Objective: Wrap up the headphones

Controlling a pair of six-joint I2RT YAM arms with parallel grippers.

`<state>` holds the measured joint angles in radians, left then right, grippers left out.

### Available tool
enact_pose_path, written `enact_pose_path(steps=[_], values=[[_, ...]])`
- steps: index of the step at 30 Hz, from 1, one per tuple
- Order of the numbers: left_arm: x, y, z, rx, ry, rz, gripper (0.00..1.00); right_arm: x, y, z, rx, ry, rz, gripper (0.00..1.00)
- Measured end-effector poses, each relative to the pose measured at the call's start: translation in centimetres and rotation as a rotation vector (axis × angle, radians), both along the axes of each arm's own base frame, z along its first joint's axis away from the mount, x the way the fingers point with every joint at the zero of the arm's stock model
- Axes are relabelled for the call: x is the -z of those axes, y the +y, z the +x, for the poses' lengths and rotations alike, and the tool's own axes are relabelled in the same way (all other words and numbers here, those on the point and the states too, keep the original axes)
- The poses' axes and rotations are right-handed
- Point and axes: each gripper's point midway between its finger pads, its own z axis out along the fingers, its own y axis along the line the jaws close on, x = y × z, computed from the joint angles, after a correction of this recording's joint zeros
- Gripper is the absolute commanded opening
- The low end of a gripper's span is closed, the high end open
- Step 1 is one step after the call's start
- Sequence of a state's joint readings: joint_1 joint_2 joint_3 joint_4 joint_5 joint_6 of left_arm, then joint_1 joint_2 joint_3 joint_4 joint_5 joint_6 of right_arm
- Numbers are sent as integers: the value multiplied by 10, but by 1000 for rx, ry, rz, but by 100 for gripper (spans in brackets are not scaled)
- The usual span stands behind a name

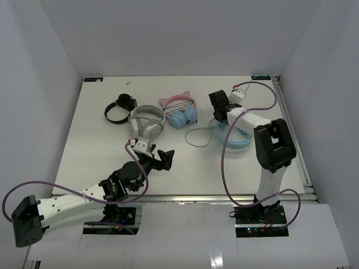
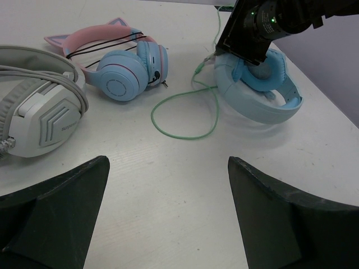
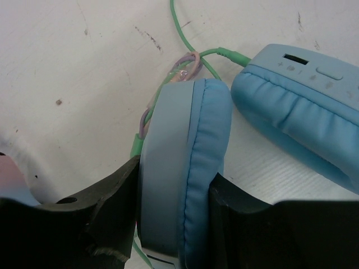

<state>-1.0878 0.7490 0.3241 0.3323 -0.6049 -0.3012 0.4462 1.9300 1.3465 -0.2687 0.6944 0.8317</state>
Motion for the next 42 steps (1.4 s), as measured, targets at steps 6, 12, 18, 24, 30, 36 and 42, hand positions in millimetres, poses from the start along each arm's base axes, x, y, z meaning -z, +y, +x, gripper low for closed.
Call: enact_pose_path(steps=[6, 12, 18, 24, 30, 36, 42], values=[[1, 0, 0, 3, 2, 4, 98, 7, 5, 6, -85, 42, -38, 77], [1, 0, 0, 3, 2, 4, 98, -9, 6, 9, -249, 70, -123, 90], [2, 0, 0, 3, 3, 6, 98, -65, 0, 9, -392, 30, -166, 93], [2, 0, 0, 3, 4, 9, 98, -119, -26, 20, -416, -22, -171, 93], [5, -1, 0, 2, 9, 18, 98, -110, -69, 16, -439, 75, -154, 94], [5, -1, 0, 3, 8, 17, 98, -87, -77, 3, -537, 160, -134, 95], [-2, 1, -1, 3, -3, -4, 98, -68, -69, -9, -617, 207, -101, 93]])
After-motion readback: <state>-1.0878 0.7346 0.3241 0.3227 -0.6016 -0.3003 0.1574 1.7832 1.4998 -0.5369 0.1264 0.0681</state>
